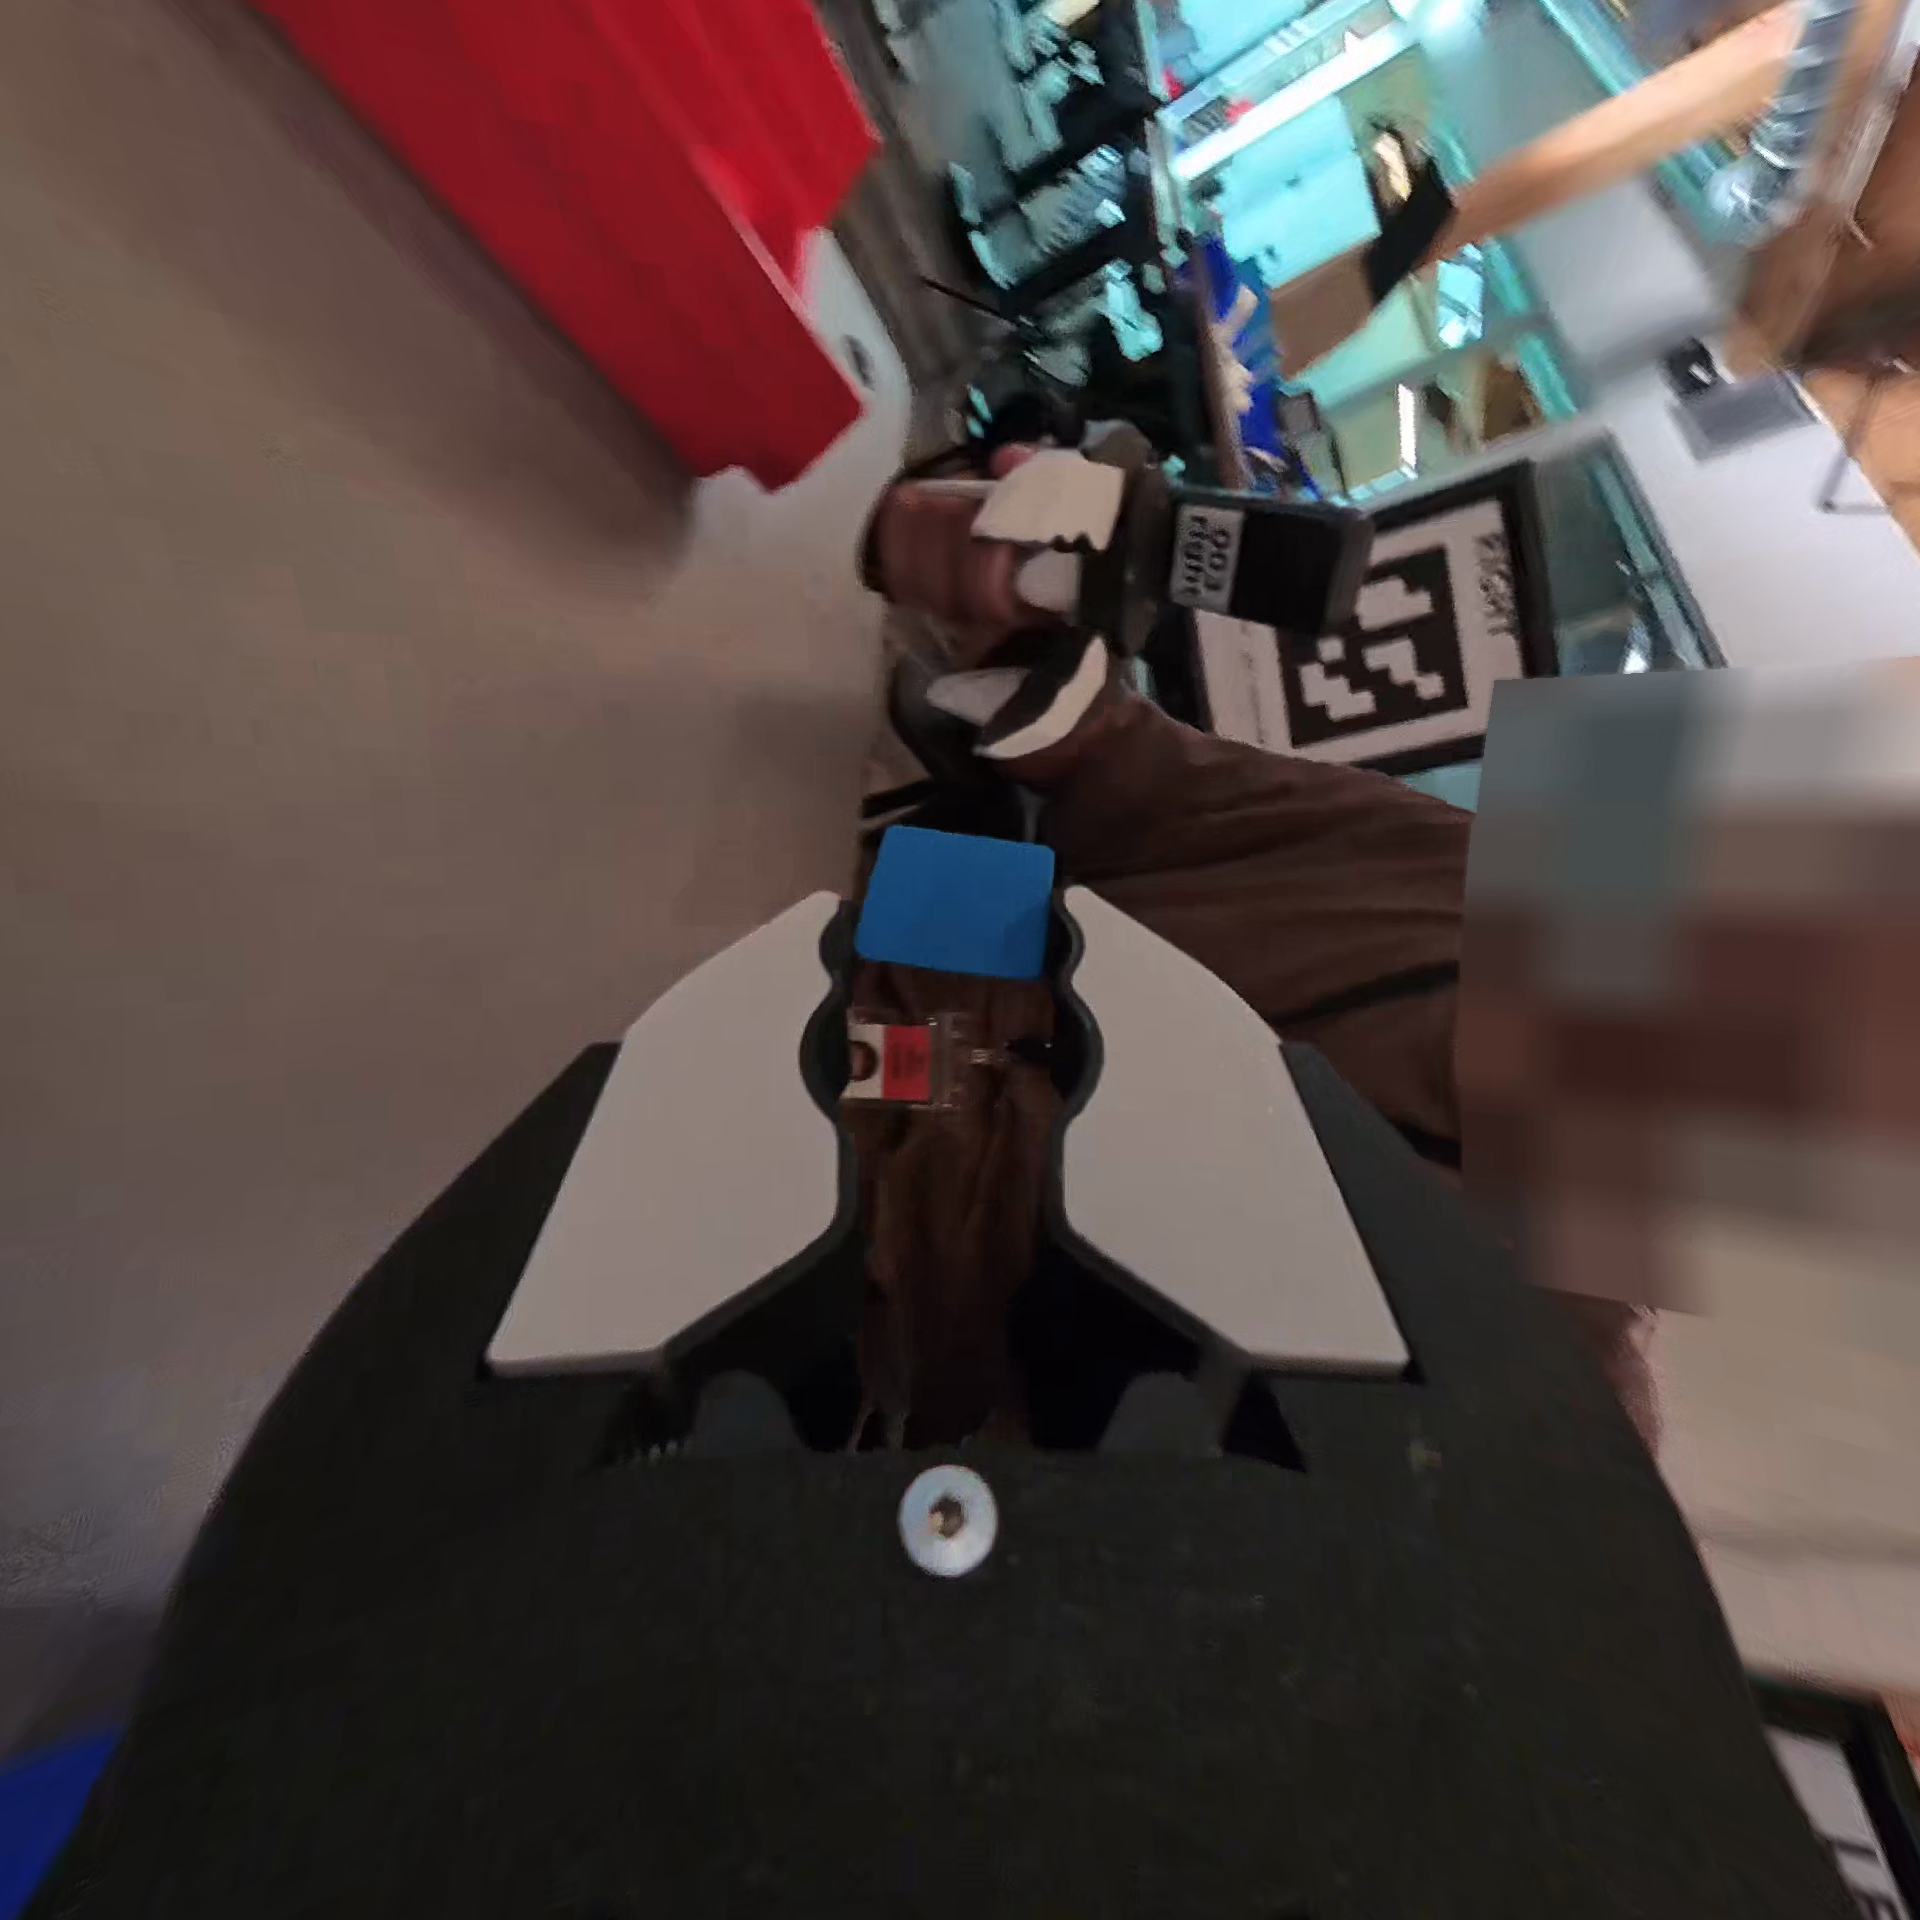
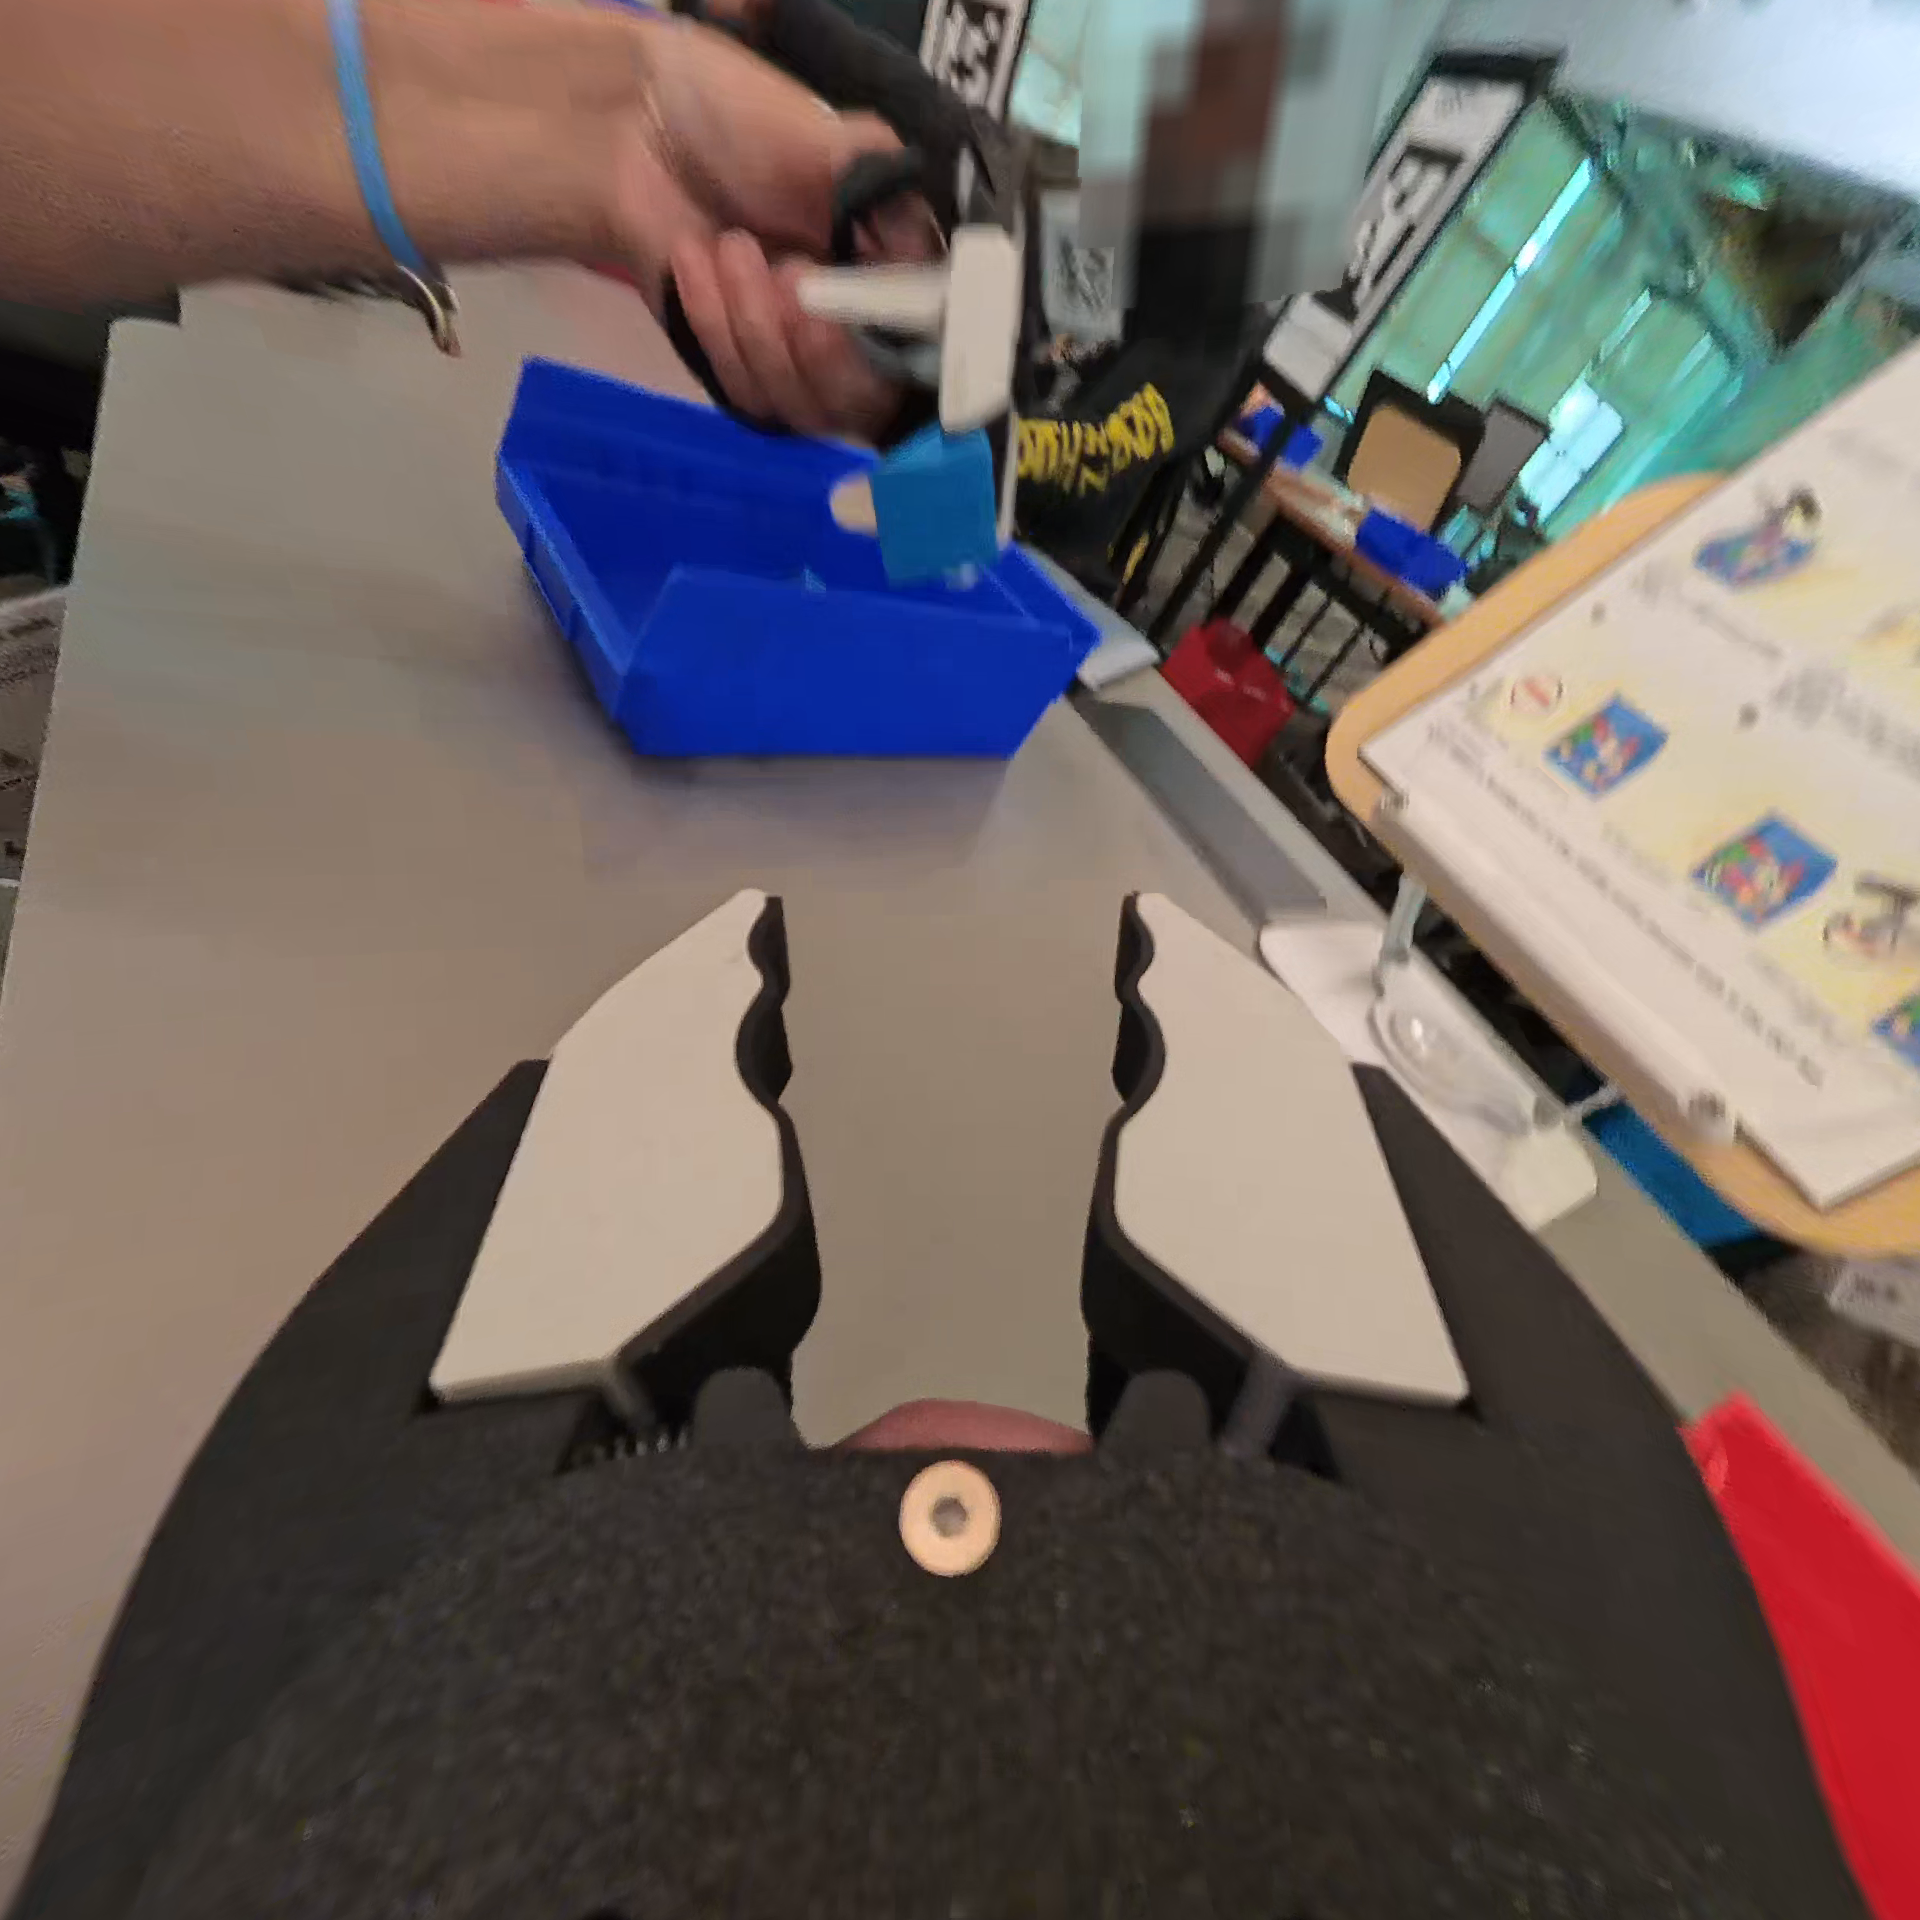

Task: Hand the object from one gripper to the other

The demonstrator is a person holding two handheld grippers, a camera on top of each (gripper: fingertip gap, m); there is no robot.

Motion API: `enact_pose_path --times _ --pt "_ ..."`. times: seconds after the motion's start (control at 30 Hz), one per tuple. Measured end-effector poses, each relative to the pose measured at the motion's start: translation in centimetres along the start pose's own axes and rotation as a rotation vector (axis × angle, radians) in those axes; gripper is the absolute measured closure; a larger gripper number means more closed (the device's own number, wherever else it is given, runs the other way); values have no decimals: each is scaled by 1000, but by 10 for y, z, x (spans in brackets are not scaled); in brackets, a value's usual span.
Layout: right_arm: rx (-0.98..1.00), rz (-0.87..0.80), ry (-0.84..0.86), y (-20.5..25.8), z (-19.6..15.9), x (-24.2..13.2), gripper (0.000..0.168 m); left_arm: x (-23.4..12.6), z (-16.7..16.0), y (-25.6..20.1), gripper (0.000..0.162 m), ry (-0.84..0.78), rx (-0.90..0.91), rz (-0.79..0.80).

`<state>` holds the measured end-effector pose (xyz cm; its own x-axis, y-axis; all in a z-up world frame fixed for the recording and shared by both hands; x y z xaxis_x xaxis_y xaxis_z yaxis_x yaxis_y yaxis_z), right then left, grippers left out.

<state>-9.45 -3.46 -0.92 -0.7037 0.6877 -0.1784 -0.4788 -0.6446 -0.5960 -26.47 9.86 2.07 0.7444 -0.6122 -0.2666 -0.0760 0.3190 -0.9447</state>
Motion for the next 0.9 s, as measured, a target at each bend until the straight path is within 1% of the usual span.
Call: enact_pose_path --times 0.07,0.17,0.23,0.37,0.43,0.47,0.53,0.67,0.77,0.8,0.87,0.9 --pt "-38 33 -39 -6 15 12 106 34 7 -9 127 75 44 -74" --pt "-86 69 -76 -8 28 19 103 75 11 -13 127 207 93 -124" --pt "-80 130 -98 -4 31 18 102 95 12 -14 127 267 109 -150" --pt "-72 240 -85 6 25 12 103 123 9 -12 127 392 148 -172" --pt "-67 282 -86 11 22 9 109 134 5 -12 127 445 155 -179" --pt "-69 310 -82 14 20 7 121 138 4 -12 127 462 160 -177" --pt "-73 334 -85 17 18 3 124 144 2 -12 127 491 173 -177" --pt "-70 335 -57 20 15 -3 124 151 1 -11 127 484 151 -193" --pt "-61 313 -42 22 15 -8 125 151 0 -11 127 413 101 -202" --pt "-49 308 -47 22 16 -13 125 147 -1 -10 121 359 95 -192" --pt "-20 288 -52 18 17 -29 126 134 -9 -7 102 219 112 -134" --pt "-24 249 -33 10 14 -41 126 128 -17 -7 98 136 120 -118"
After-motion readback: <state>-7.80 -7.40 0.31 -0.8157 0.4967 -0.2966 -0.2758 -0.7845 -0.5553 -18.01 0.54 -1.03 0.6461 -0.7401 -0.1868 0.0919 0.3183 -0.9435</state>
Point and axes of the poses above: each gripper's, where its closed fingertips meet, x out along the fingers, z out of its top, y = z × x across the jaws, the point moved 5 cm from there along -x, back along the fingers, and after that the axes turned 13 degrees about -x, right-handed, at the moved point
